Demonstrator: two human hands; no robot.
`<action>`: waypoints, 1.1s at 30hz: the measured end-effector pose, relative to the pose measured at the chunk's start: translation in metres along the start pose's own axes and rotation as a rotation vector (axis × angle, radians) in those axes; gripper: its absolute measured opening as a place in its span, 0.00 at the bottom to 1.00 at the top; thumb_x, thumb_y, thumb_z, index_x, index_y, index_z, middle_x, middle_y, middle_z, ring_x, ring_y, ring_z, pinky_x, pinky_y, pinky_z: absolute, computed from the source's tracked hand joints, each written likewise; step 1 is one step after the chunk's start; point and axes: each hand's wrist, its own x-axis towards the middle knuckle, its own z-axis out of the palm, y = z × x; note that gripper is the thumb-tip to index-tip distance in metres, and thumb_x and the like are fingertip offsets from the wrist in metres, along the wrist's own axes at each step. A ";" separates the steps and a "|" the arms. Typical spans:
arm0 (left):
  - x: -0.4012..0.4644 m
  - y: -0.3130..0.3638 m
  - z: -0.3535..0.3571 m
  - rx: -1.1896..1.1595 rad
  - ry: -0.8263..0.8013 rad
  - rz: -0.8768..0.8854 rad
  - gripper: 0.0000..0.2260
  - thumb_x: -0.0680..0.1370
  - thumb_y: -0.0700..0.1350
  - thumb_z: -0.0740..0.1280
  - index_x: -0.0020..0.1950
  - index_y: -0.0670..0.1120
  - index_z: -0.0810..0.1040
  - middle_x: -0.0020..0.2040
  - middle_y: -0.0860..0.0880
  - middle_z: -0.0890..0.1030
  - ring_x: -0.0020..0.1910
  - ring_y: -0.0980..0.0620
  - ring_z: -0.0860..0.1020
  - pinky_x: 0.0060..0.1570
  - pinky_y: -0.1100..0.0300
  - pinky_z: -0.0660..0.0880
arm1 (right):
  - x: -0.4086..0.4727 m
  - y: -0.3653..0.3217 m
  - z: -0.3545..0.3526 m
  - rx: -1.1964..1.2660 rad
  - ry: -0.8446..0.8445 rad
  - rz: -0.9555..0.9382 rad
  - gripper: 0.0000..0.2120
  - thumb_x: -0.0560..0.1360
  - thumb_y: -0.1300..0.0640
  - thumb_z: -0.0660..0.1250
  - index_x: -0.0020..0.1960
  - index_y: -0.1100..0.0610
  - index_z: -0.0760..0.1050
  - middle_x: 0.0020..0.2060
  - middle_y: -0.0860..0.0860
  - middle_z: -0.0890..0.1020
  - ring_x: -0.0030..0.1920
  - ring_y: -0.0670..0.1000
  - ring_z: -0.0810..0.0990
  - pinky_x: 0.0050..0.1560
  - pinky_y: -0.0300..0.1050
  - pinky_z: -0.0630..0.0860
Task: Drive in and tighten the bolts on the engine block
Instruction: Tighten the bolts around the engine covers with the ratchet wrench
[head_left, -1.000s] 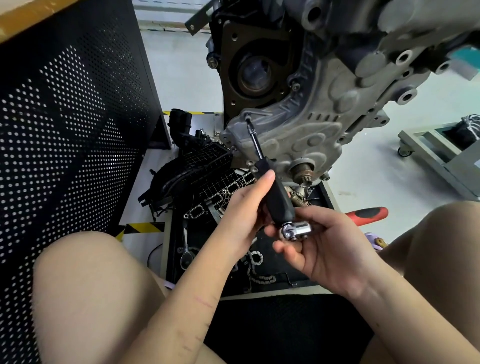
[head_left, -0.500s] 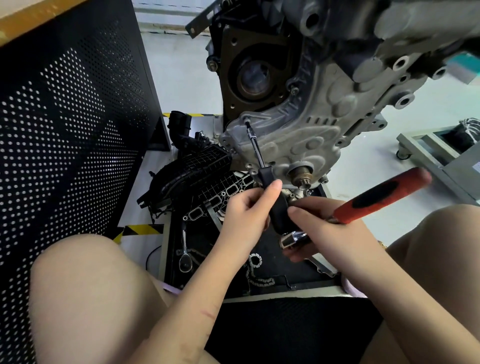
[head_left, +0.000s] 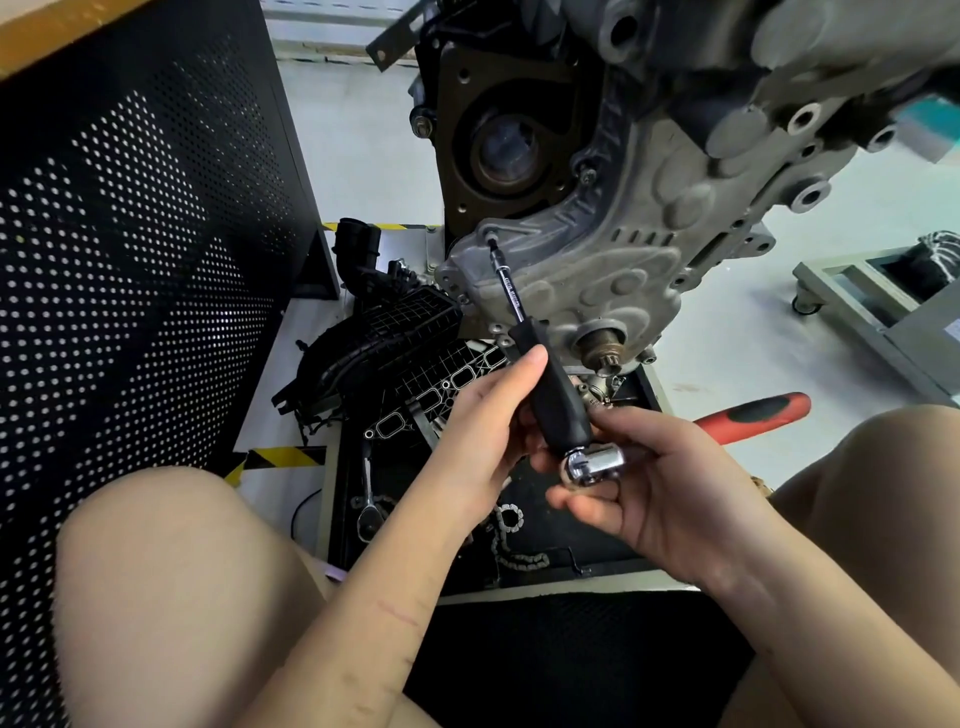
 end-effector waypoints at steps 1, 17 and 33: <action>0.000 0.000 0.000 0.013 0.009 -0.003 0.17 0.61 0.58 0.66 0.36 0.44 0.77 0.27 0.52 0.78 0.23 0.58 0.75 0.20 0.71 0.65 | 0.000 0.000 0.000 -0.020 0.011 -0.014 0.21 0.77 0.58 0.57 0.33 0.63 0.83 0.31 0.62 0.82 0.24 0.54 0.81 0.21 0.38 0.76; -0.003 -0.003 0.000 0.199 0.132 0.072 0.15 0.60 0.61 0.67 0.29 0.49 0.80 0.30 0.50 0.76 0.34 0.50 0.74 0.35 0.60 0.69 | -0.002 0.000 0.007 -0.426 0.246 -0.339 0.09 0.75 0.63 0.63 0.38 0.56 0.78 0.26 0.53 0.81 0.23 0.55 0.79 0.23 0.41 0.76; -0.002 -0.001 0.003 0.036 0.037 0.000 0.16 0.61 0.55 0.67 0.38 0.44 0.77 0.37 0.42 0.72 0.31 0.51 0.70 0.25 0.66 0.68 | -0.004 0.014 0.001 0.220 0.089 -0.103 0.15 0.60 0.46 0.68 0.28 0.58 0.82 0.28 0.55 0.81 0.24 0.50 0.79 0.22 0.33 0.74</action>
